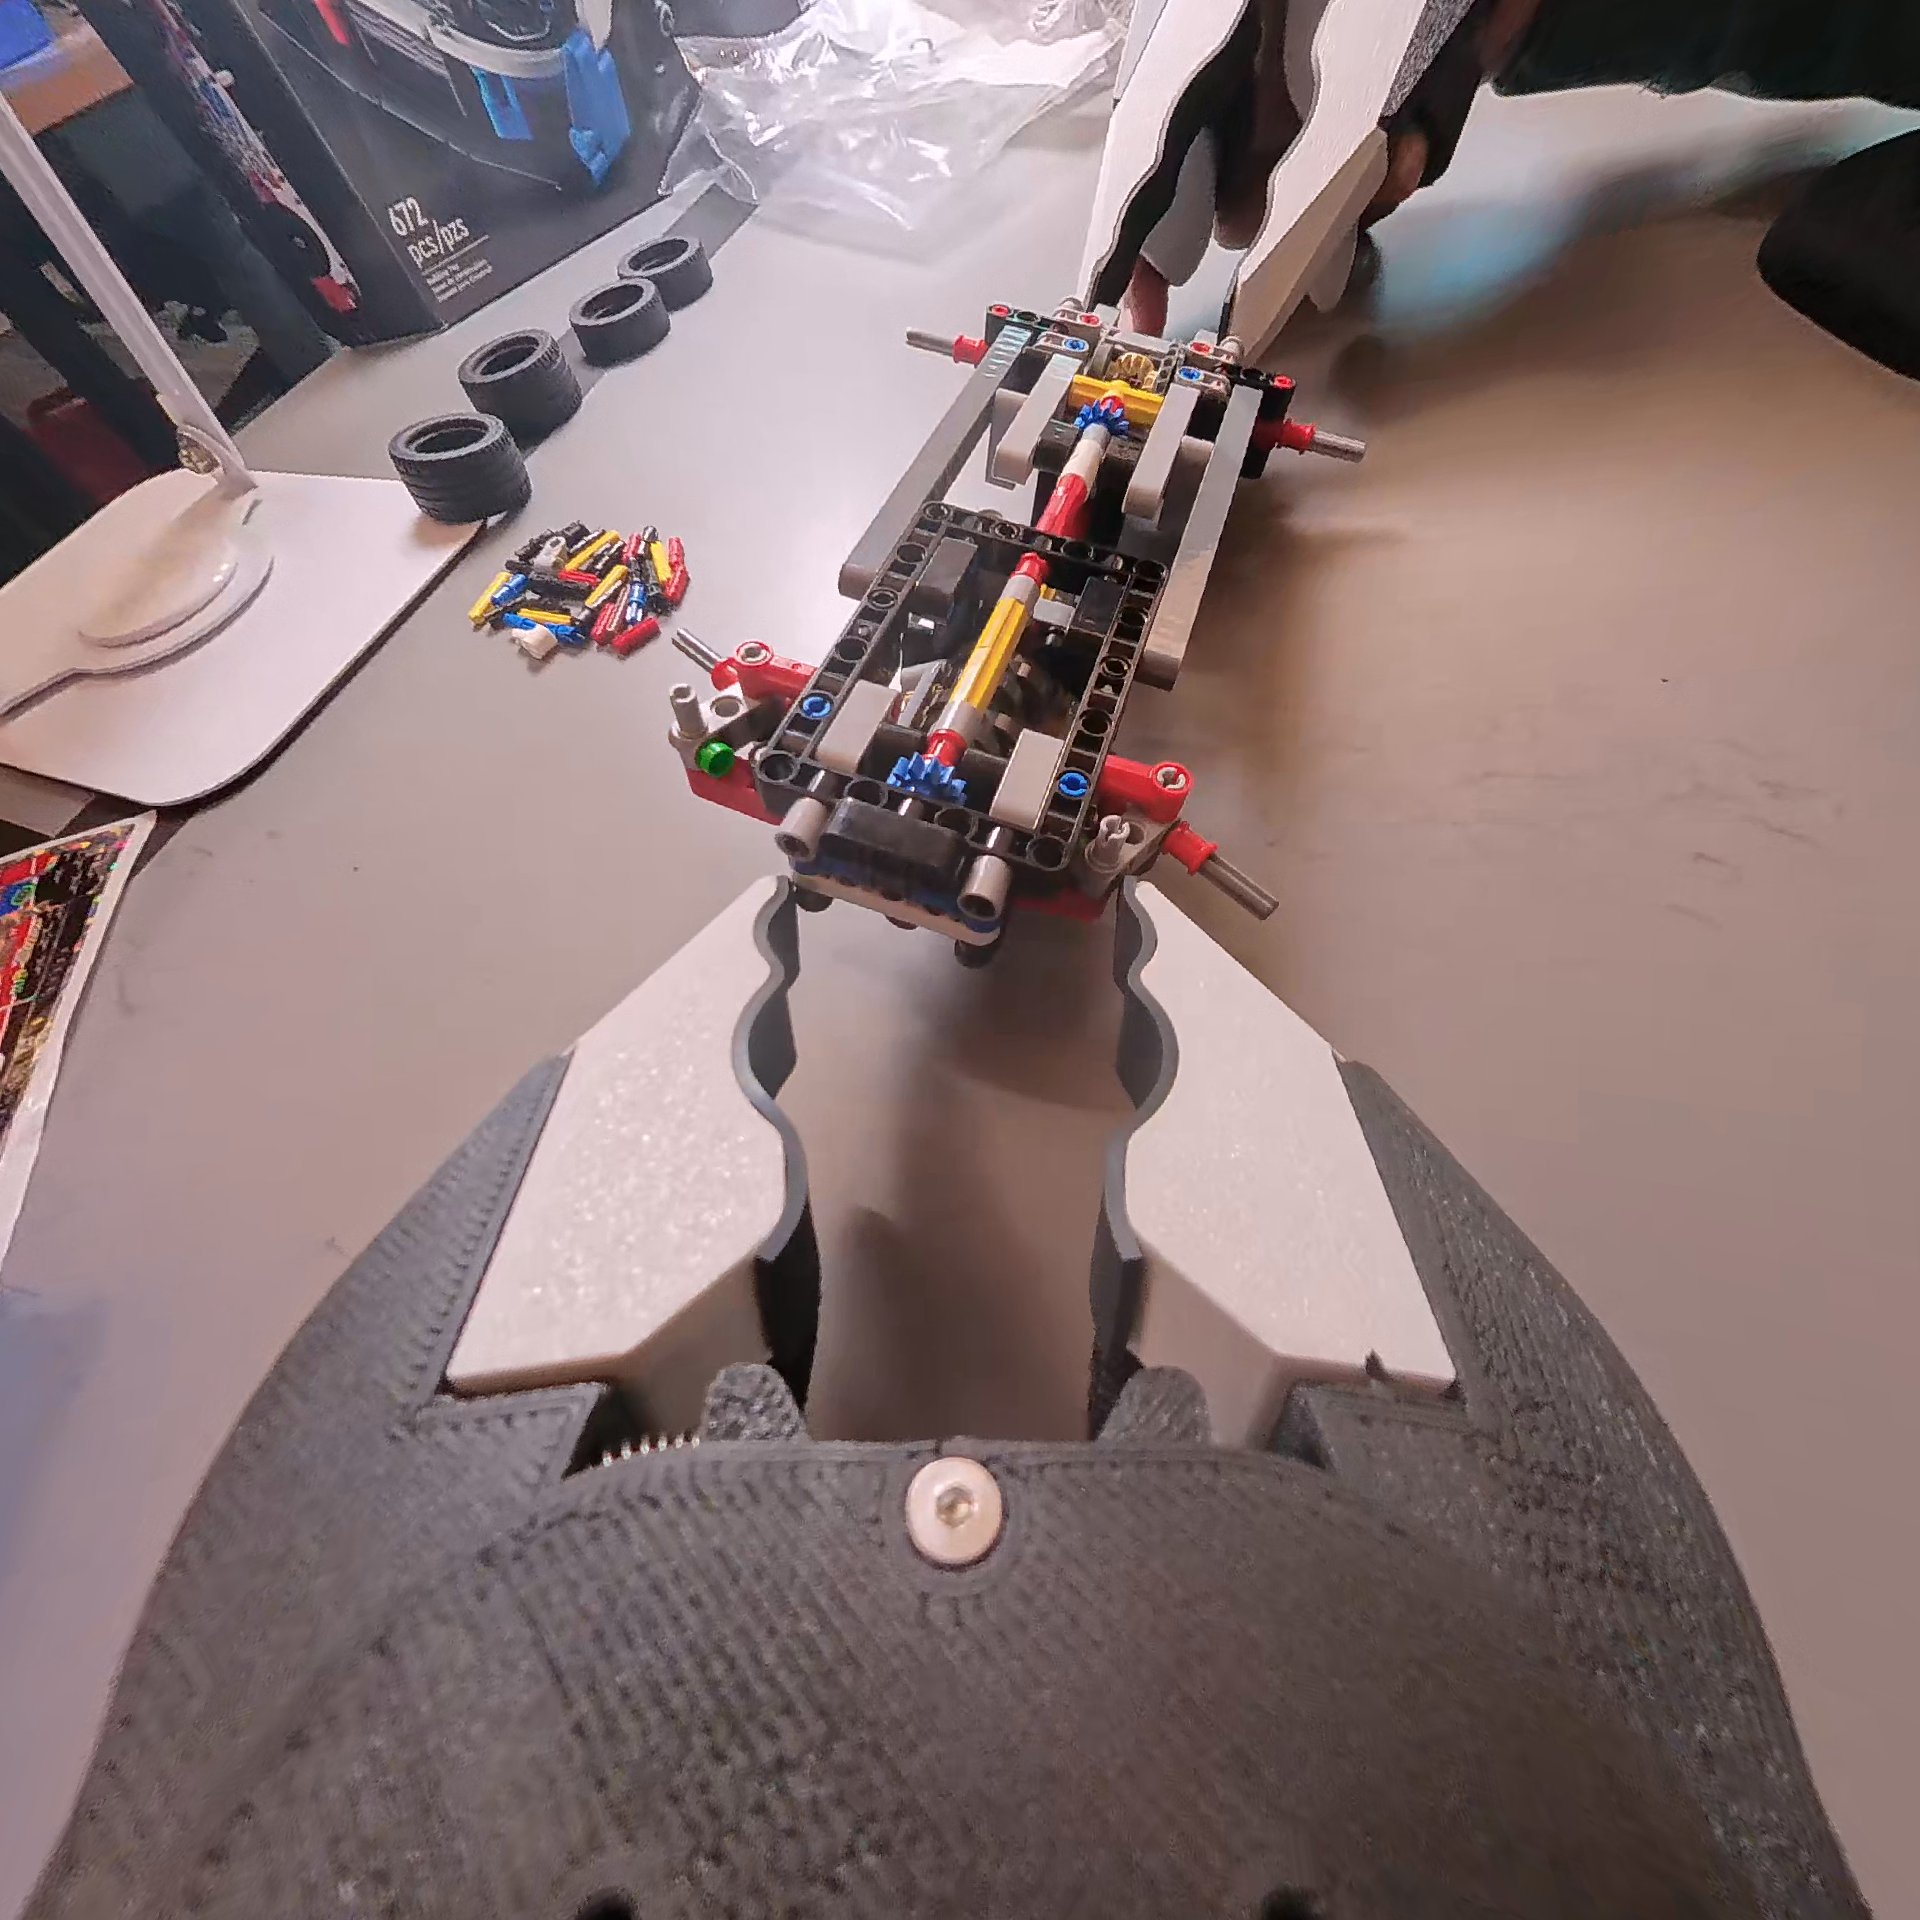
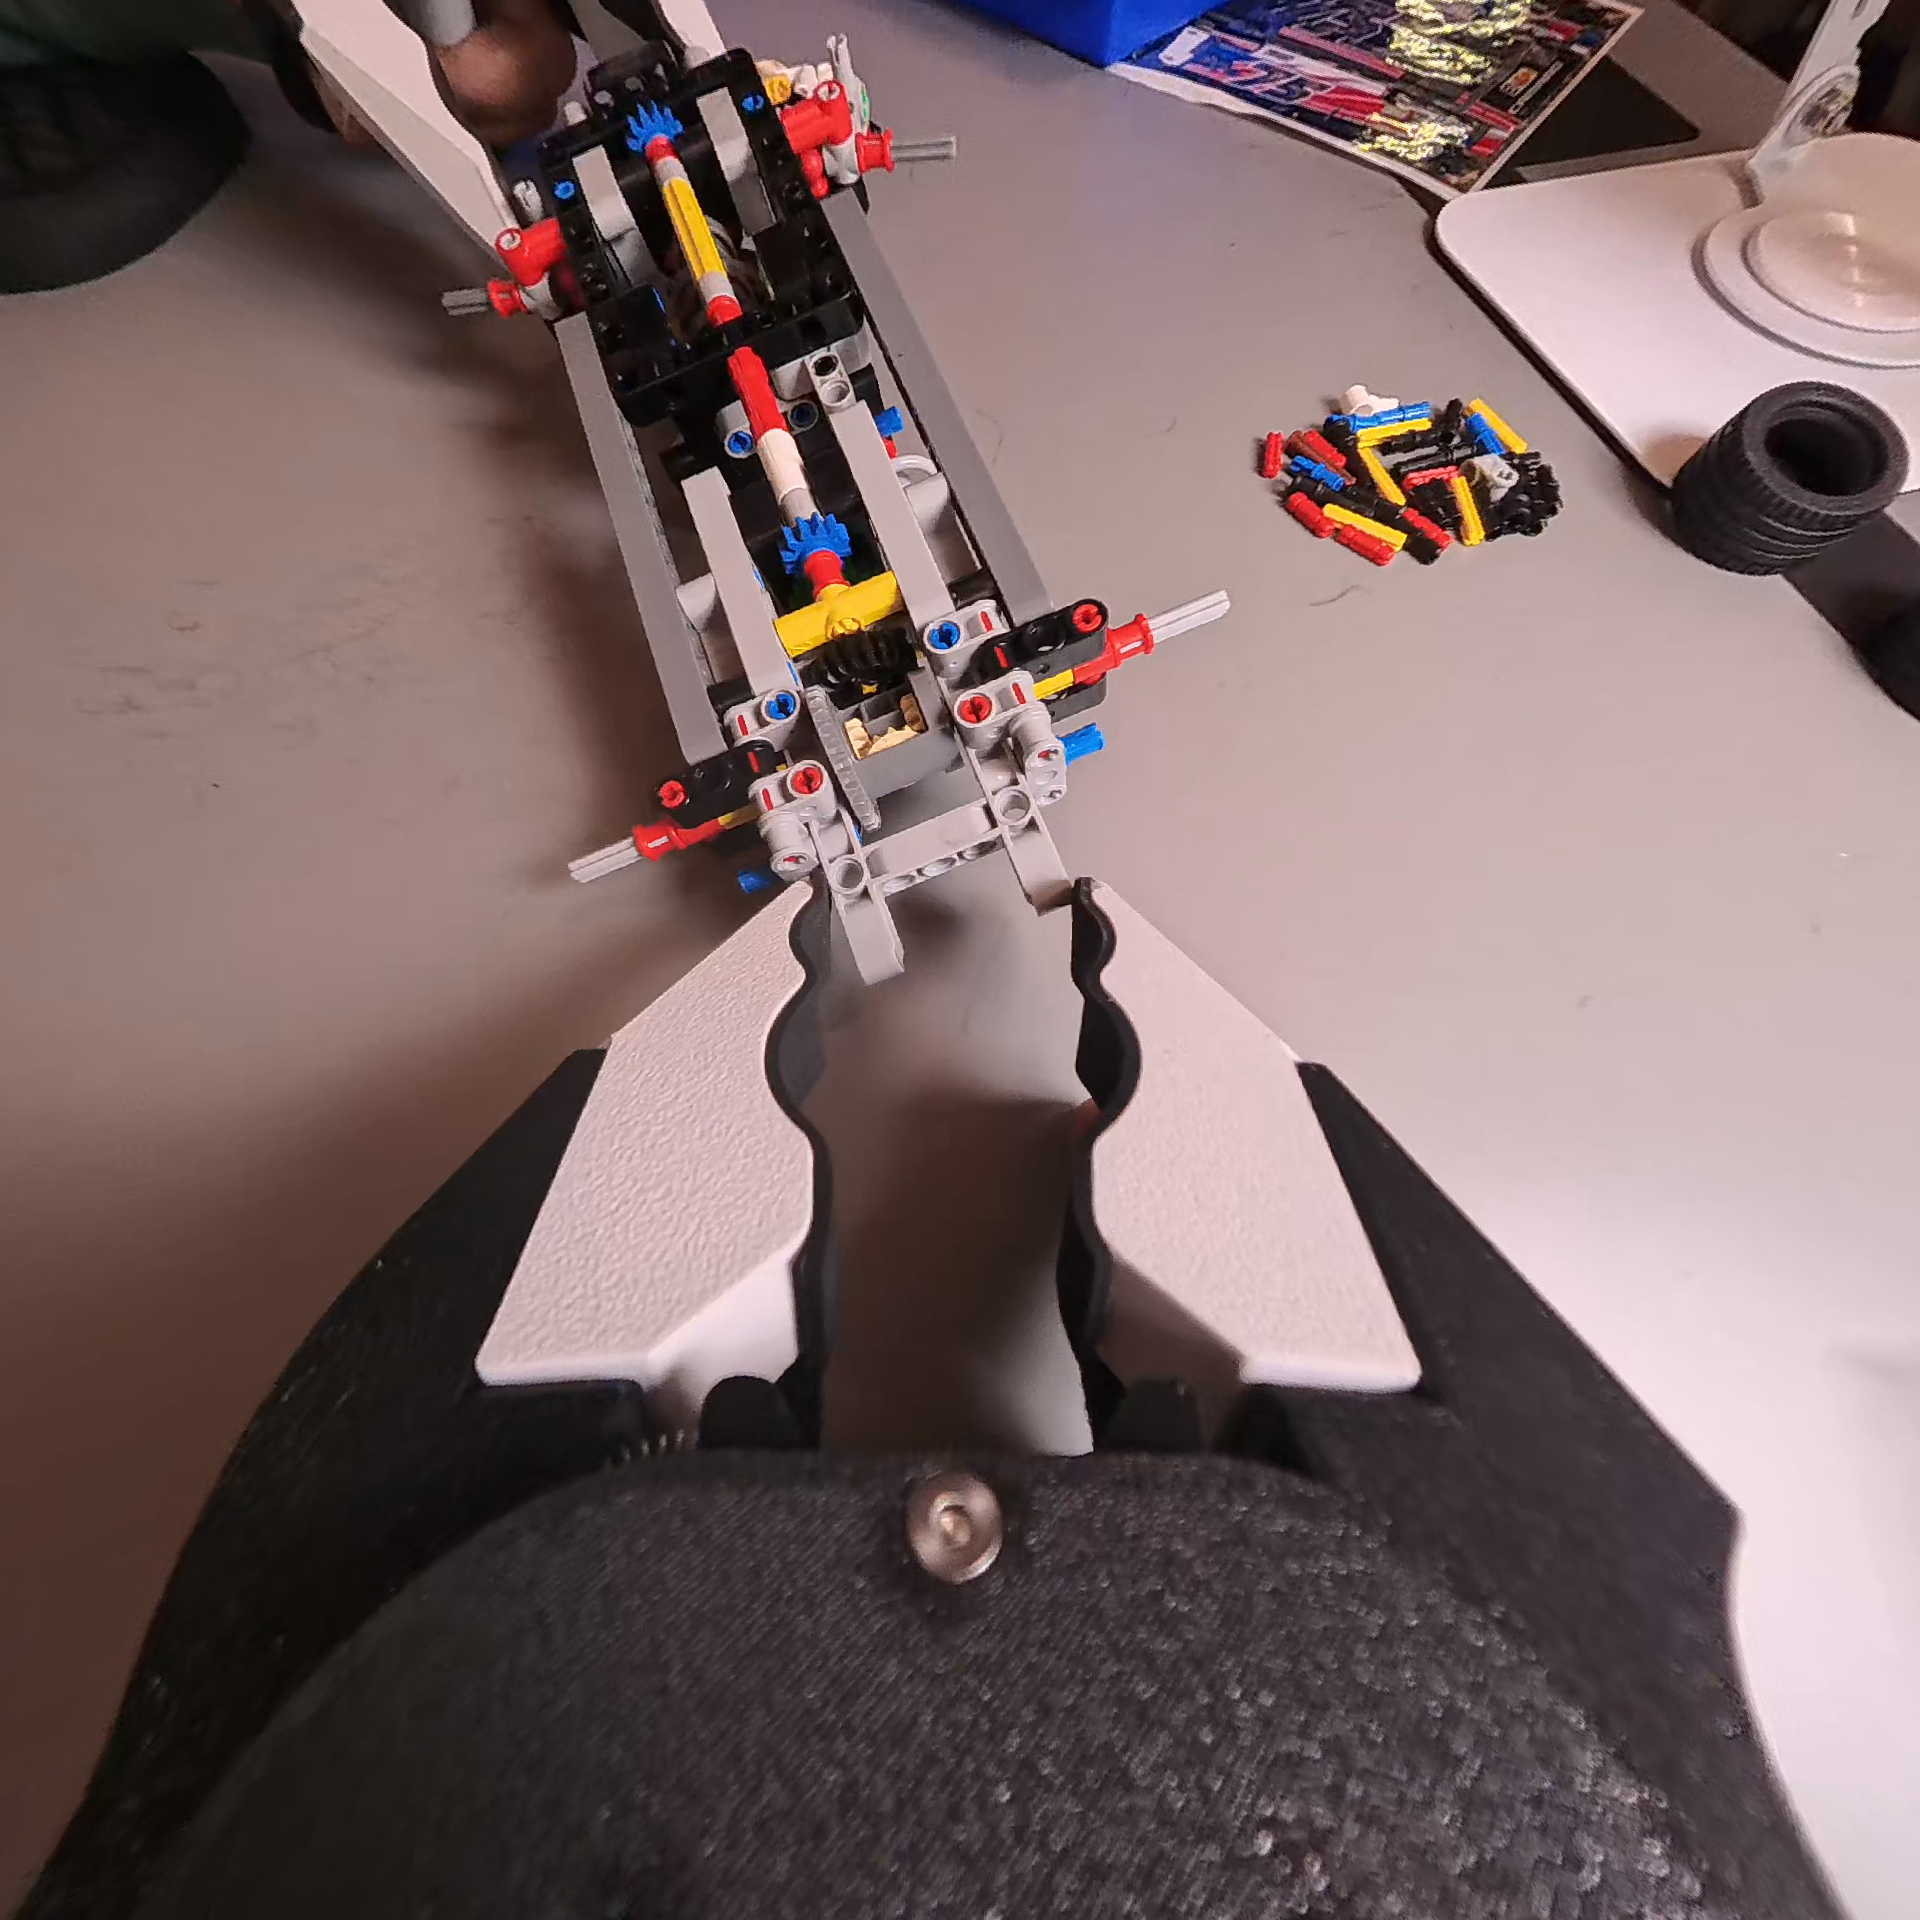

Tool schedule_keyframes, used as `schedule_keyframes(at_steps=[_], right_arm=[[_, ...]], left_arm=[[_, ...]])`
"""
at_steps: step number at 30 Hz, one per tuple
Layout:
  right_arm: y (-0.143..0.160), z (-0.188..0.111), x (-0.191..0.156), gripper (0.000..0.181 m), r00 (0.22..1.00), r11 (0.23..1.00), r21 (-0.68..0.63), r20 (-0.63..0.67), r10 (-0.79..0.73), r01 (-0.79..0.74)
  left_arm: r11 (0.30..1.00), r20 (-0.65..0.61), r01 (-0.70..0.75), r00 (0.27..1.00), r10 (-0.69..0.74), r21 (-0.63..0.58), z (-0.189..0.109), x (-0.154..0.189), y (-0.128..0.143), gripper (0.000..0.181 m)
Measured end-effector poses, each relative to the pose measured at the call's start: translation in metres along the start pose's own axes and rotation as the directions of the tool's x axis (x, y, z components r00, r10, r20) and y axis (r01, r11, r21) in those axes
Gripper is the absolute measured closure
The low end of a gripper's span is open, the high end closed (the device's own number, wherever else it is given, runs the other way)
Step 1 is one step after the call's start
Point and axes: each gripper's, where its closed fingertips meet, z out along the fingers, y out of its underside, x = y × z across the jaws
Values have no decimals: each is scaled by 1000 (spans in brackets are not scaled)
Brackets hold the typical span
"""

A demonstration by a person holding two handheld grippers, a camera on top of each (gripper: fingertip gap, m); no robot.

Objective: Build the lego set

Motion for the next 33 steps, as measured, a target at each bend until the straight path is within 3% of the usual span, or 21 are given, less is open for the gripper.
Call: schedule_keyframes(at_steps=[15,20,33], right_arm=[[1,-6,9,139,998,999,18,-44,33,-33],[-1,-12,9,136,998,998,42,-53,38,-35],[-36,-47,37,138,979,952,293,-152,135,-86]], left_arm=[[999,87,-40,995,41,-20,5,-4,0,123],[999,98,-30,995,26,33,-4,-7,-6,119],[991,167,26,985,-48,130,-17,-22,-17,123]])
